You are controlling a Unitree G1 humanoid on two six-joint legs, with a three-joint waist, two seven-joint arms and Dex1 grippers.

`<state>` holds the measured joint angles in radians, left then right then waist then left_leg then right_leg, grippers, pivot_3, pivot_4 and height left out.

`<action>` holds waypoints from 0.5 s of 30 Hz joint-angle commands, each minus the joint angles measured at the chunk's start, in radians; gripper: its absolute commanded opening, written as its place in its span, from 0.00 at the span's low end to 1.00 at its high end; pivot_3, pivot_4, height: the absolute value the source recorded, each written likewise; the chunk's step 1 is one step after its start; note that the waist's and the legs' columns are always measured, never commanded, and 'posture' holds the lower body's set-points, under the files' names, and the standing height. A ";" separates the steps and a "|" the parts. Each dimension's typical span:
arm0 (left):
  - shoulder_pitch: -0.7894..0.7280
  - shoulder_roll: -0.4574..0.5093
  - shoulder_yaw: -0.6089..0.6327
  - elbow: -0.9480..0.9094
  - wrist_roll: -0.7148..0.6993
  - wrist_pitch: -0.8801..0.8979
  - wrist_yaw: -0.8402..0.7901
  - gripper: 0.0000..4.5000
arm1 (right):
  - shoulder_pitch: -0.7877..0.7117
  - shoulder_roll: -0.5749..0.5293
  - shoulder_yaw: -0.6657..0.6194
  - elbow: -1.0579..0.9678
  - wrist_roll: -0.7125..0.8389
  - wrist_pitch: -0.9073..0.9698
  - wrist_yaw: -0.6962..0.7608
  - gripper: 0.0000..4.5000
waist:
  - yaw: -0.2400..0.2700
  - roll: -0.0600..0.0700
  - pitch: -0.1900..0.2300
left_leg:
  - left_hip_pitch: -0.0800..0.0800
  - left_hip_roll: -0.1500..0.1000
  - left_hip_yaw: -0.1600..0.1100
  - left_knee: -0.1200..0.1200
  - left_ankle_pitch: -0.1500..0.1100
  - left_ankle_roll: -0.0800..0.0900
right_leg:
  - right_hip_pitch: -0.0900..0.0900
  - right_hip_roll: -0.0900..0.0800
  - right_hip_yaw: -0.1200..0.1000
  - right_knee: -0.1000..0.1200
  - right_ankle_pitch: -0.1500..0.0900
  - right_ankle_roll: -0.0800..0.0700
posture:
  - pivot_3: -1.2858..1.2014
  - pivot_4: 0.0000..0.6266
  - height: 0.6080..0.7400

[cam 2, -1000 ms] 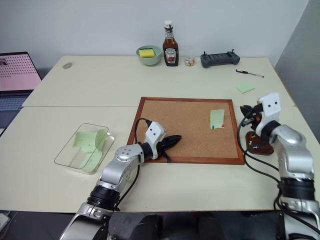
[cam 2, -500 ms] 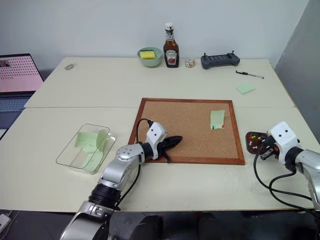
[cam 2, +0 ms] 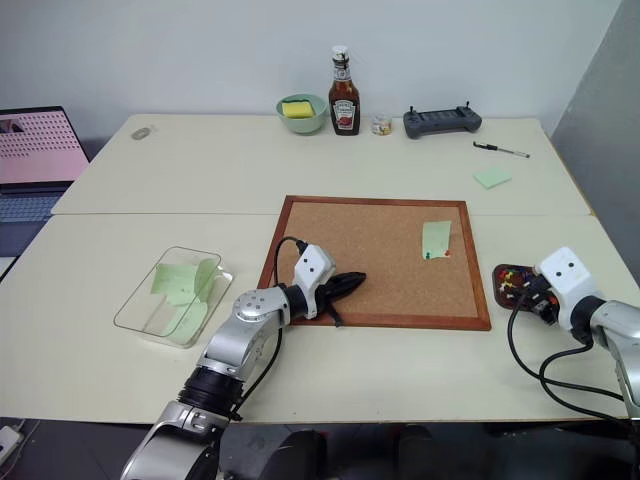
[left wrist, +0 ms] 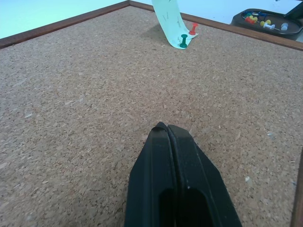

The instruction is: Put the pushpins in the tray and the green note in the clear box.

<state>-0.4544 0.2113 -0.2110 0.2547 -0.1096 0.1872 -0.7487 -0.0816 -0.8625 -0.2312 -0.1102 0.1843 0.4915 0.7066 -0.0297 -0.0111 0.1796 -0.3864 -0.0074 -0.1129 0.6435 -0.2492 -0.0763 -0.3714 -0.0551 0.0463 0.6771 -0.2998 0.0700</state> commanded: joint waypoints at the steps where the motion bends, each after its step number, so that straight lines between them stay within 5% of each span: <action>1: 0.005 -0.006 -0.017 0.022 0.011 0.003 -0.002 0.00 | -0.061 -0.006 -0.055 -0.074 0.102 0.056 0.049 0.70 | 0.000 0.000 0.000 | 0.000 0.000 0.000 0.000 0.000 0.000 | 0.000 0.000 0.000 0.000 0.000 0.000 | 0.52 0.24 1.00; 7: 0.000 -0.015 -0.018 0.025 0.013 0.003 0.004 0.00 | -0.167 0.087 0.043 -0.090 0.154 0.115 0.034 0.70 | 0.000 -0.001 0.000 | 0.001 0.000 0.000 0.000 0.000 0.000 | 0.001 0.000 0.000 -0.001 0.000 0.000 | 0.52 0.24 1.00; 15: 0.008 -0.022 -0.017 0.009 0.015 0.011 0.016 0.00 | -0.352 0.257 0.200 0.155 0.046 0.001 -0.041 0.70 | 0.004 0.000 0.000 | 0.001 0.000 -0.001 0.000 0.000 0.000 | 0.002 0.000 -0.001 -0.001 0.000 0.000 | 0.52 0.24 1.00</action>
<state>-0.4602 0.1948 -0.2101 0.2623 -0.1064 0.1868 -0.7388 -0.3964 -0.6136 -0.0368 0.0017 0.2553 0.5446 0.6769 -0.0258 -0.0114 0.1797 -0.3853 -0.0076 -0.1138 0.6432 -0.2492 -0.0763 -0.3699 -0.0552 0.0453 0.6760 -0.2997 0.0699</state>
